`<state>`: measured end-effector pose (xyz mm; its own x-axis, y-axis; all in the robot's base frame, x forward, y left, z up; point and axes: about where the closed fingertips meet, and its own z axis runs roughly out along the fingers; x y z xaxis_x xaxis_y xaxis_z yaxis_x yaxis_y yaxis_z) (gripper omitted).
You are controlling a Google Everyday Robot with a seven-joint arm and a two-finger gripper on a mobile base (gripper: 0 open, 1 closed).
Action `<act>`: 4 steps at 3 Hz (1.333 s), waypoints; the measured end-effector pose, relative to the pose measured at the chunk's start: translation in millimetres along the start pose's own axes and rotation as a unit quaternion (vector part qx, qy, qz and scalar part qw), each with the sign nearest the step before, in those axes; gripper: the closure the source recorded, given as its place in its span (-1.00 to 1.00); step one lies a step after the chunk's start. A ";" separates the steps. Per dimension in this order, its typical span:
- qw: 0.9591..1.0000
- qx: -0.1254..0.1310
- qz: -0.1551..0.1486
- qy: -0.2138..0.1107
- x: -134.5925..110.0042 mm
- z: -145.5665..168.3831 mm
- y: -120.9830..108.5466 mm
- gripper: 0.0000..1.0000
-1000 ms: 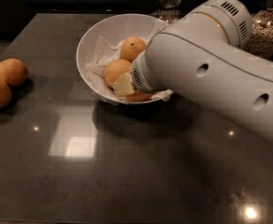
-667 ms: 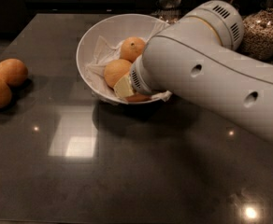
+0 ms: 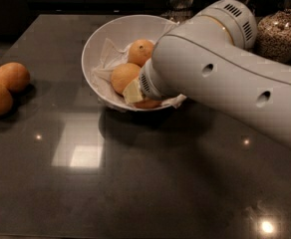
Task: Pick orange from white bowl
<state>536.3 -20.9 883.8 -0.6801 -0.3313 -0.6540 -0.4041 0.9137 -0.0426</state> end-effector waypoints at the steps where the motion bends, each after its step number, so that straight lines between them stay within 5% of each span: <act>1: 1.000 -0.003 0.002 0.003 -1.0 2.0 1.7 -0.28; 4: 1.000 -0.006 0.004 0.007 -2.3 2.8 3.6 0.93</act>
Offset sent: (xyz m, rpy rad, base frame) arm 0.0114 0.0125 -0.0408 0.0323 0.0853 -0.0072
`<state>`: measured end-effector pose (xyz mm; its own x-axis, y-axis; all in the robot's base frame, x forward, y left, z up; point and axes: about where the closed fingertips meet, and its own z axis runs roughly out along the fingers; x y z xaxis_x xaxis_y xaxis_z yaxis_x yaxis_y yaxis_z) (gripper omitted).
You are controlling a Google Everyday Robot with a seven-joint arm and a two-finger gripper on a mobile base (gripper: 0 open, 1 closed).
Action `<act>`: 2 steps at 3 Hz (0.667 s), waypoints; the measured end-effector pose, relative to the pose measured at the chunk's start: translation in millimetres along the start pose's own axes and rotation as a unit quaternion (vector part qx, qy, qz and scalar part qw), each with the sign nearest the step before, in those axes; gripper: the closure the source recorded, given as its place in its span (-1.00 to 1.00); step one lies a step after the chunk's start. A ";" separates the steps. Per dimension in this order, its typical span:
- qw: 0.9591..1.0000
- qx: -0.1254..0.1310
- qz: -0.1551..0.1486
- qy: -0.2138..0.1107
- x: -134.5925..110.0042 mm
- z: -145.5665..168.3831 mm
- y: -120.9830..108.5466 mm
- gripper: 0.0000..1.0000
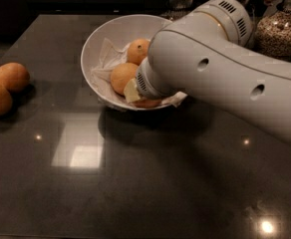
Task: Pick orange from white bowl
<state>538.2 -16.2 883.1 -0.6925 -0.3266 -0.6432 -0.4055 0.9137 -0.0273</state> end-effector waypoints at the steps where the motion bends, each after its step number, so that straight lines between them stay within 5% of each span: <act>1: 1.000 0.000 0.000 0.000 0.0 0.0 0.0 1.00; 2: 1.000 -0.004 -0.002 -0.002 -0.4 -2.2 -0.5 1.00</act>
Offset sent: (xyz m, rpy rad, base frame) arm -0.0007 -0.0035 0.0022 0.0114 -0.0009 0.0165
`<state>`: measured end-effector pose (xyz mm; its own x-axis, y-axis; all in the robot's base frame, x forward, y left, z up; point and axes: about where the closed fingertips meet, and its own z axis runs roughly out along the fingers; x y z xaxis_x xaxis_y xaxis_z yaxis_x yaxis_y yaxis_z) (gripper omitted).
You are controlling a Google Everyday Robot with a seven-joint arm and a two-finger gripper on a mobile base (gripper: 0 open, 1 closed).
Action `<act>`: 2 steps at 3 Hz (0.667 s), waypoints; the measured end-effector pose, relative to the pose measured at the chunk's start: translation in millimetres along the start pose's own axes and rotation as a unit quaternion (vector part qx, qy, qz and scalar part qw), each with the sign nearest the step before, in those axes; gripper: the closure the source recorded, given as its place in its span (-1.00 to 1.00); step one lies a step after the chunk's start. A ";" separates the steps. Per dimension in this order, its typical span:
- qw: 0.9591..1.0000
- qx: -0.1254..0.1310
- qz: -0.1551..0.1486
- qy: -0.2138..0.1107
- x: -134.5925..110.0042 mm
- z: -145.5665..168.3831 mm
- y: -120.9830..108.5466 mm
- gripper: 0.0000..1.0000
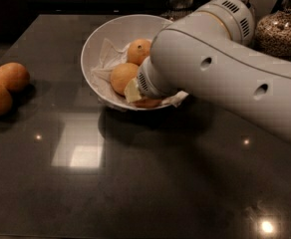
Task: Pick orange from white bowl
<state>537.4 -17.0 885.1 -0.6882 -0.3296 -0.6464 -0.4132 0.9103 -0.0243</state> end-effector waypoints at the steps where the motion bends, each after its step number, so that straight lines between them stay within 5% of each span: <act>1: 1.000 -0.019 -0.003 -0.014 -4.7 -9.6 -1.2 1.00; 2: 0.998 -0.041 -0.012 -0.047 -19.5 -34.8 -2.6 1.00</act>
Offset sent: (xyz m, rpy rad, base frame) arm -0.0116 -0.0091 0.0718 0.1403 -0.1215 0.1375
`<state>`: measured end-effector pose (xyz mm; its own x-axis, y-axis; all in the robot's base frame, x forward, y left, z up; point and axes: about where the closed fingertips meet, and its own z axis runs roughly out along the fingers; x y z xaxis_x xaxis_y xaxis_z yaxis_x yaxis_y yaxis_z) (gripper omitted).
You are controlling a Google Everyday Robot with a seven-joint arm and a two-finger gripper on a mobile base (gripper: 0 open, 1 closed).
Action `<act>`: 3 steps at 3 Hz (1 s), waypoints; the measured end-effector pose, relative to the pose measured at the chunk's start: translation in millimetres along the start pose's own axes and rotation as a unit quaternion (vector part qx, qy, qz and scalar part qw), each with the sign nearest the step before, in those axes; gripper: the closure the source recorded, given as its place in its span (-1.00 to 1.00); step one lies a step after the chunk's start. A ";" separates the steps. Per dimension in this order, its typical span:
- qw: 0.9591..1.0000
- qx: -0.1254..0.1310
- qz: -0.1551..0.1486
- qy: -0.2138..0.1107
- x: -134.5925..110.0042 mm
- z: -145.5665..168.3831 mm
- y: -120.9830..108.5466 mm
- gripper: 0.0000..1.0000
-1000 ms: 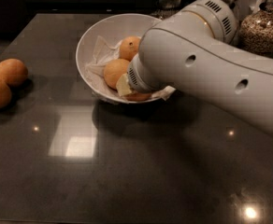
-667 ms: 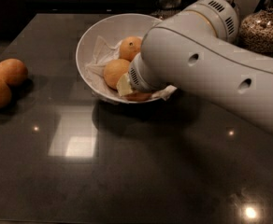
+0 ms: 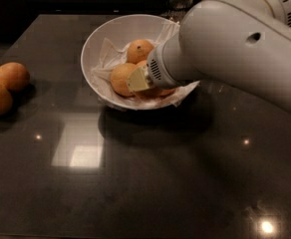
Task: Pick orange from white bowl
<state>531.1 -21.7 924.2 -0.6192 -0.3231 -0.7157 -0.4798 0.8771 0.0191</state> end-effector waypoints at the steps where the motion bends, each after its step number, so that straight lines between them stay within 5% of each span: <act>1: 0.999 -0.024 -0.011 -0.037 -15.6 -21.5 1.0 1.00; 2: 0.995 -0.059 0.006 -0.080 -28.8 -30.9 -16.0 1.00; 3: 0.986 -0.130 0.010 -0.102 -40.5 -27.9 -18.4 1.00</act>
Offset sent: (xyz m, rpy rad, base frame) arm 0.0034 -0.0137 0.0593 0.2626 -0.1950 0.3400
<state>547.6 -34.6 972.3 -0.5046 -0.2052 -0.8386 -0.6284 0.7534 0.1938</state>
